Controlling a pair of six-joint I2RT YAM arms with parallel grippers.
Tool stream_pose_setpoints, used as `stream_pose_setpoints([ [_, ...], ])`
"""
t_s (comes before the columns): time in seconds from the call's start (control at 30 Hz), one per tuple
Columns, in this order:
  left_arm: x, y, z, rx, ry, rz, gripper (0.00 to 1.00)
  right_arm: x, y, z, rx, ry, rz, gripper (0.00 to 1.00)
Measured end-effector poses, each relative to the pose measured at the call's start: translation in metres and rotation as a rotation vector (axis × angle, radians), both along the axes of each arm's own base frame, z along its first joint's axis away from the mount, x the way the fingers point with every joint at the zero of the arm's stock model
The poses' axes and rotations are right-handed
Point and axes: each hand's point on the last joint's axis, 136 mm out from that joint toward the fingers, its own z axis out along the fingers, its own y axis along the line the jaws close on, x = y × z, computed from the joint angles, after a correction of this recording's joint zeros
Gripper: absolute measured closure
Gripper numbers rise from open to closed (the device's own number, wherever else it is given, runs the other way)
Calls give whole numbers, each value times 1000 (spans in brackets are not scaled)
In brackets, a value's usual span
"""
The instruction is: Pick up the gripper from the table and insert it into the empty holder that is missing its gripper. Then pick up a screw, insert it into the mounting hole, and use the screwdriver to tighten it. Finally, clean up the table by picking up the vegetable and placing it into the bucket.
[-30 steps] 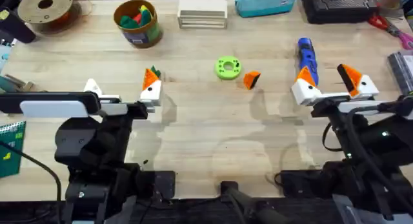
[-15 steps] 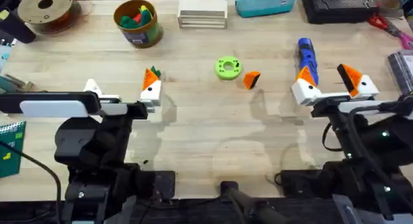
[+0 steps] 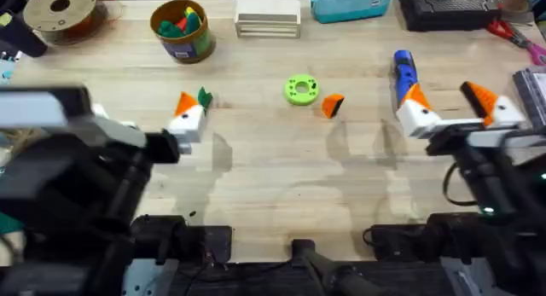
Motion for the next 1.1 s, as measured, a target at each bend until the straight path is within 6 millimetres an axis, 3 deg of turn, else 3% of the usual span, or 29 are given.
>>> stream_pose_setpoints([
  [0.27, 12, 2, 30, 6, 321, 13, 110, -6, 0, 43, 0, 191, 0, 57],
  [0.6, 51, 3, 51, 11, 696, 15, 110, 15, 0, 92, 0, 494, 0, 57],
  [0.8, 74, 3, 51, 11, 737, 15, 110, 26, 0, 99, -1, 666, 0, 57],
  [0.87, 75, 3, 48, 11, 754, 15, 110, 29, 0, 98, -1, 711, 0, 57],
  [0.97, 72, 3, 44, 10, 776, 10, 19, 37, 0, 96, -1, 745, 0, 57],
  [1.1, 71, -4, 41, 23, 790, -56, 16, 43, 0, 86, -1, 789, 0, 57],
])
